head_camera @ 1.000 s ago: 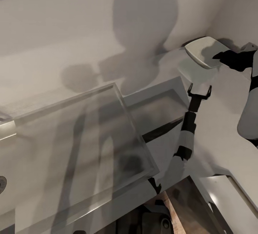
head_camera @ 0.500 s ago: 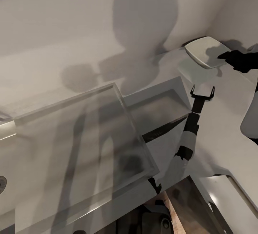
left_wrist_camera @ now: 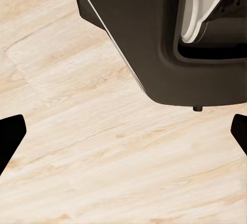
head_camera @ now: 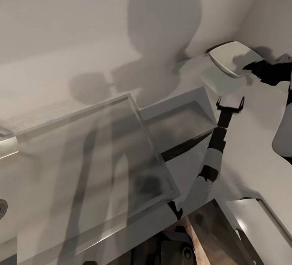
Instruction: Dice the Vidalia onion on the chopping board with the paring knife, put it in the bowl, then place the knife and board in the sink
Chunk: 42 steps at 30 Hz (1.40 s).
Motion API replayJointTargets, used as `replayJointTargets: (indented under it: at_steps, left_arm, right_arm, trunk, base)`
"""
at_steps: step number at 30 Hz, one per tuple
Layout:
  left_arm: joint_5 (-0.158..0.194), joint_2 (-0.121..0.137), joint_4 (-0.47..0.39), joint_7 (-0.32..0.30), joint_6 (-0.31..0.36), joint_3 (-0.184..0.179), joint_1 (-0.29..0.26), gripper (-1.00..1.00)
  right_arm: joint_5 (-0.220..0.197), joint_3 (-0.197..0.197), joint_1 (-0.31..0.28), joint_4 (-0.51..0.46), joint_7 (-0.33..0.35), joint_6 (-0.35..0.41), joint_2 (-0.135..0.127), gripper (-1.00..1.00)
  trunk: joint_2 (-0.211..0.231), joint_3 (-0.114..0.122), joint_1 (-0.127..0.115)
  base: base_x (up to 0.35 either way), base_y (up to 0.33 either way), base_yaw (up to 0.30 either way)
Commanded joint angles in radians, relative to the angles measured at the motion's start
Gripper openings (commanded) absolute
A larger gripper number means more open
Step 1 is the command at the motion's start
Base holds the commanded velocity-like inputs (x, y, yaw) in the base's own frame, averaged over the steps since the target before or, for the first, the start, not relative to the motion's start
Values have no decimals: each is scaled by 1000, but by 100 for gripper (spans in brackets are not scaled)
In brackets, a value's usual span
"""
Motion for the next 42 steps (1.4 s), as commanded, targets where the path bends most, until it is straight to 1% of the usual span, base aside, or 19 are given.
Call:
replayJointTargets:
  at_steps: [1, 7, 17, 24, 31, 42]
  left_arm:
    - [9, 1, -2, 4, -1, -9, 0, 100]
    - [9, 1, -2, 4, -1, -9, 0, 100]
    - [9, 1, -2, 4, -1, -9, 1, 100]
    - [9, 1, -2, 4, -1, -9, 0, 100]
    - [9, 1, -2, 4, -1, -9, 1, 100]
    - [9, 1, -2, 4, -1, -9, 1, 100]
  right_arm:
    - [-3, -2, -1, 3, 1, 4, 0, 100]
    - [-3, -2, -1, 27, 2, 1, 0, 100]
    - [-3, -2, -1, 35, 2, 1, 1, 100]
    - [-3, -1, -1, 67, 1, -6, 5, 100]
    - [-3, 0, -1, 98, 1, -45, 6, 100]
    - [-5, 0, -1, 106, 1, -52, 7, 100]
  trunk:
    - [-2, -1, 1]
    - [-2, -1, 1]
    - [-2, -1, 1]
    - [-2, -1, 1]
    - [-2, -1, 1]
    - [-2, -1, 1]
  base:
    - [0, 0, 0]
    - [0, 0, 0]
    - [0, 0, 0]
    - [0, 0, 0]
    - [0, 0, 0]
    - [0, 0, 0]
